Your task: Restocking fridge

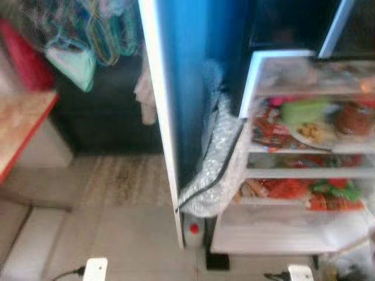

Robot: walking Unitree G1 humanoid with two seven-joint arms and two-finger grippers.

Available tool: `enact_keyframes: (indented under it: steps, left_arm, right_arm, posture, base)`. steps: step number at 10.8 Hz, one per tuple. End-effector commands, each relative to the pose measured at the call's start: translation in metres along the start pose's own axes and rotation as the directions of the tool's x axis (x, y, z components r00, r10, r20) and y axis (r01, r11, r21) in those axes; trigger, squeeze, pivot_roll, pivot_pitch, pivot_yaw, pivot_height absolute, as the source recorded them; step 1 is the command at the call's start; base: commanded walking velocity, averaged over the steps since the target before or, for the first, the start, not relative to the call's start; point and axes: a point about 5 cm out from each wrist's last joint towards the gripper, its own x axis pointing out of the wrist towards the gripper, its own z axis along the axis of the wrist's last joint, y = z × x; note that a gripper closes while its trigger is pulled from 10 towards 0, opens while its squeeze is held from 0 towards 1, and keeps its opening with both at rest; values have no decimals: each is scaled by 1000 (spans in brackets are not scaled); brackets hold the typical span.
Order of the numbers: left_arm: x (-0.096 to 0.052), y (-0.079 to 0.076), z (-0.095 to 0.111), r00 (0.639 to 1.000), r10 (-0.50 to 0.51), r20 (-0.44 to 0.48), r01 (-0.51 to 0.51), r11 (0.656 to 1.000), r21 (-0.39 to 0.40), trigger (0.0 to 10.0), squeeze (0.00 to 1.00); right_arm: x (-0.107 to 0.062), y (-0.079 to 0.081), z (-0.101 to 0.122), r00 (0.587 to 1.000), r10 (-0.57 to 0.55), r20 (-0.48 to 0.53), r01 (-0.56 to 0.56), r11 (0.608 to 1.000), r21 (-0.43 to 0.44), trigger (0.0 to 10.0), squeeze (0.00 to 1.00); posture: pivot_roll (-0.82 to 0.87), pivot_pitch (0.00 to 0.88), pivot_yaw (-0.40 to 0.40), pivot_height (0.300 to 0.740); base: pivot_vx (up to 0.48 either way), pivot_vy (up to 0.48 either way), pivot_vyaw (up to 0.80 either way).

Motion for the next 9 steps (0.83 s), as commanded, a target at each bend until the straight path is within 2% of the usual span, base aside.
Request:
enact_keyframes:
  steps: [1, 9]
  left_arm:
    - [-1, 3, -7, 1000, 9, -28, -9, 1000, 1, 10000, 0]
    - [-1, 3, -8, 999, 6, -33, -6, 1000, 0, 10000, 0]
  right_arm:
    - [0, 0, -2, 1000, -2, -4, 2, 1000, 12, 10000, 0]
    - [0, 0, -2, 1000, -4, -4, 4, 1000, 13, 10000, 0]
  posture:
    - [-13, 63, 9, 740]
    - [-14, 66, 10, 740]
  base:
    - [0, -266, 0]
    - [0, 0, 0]
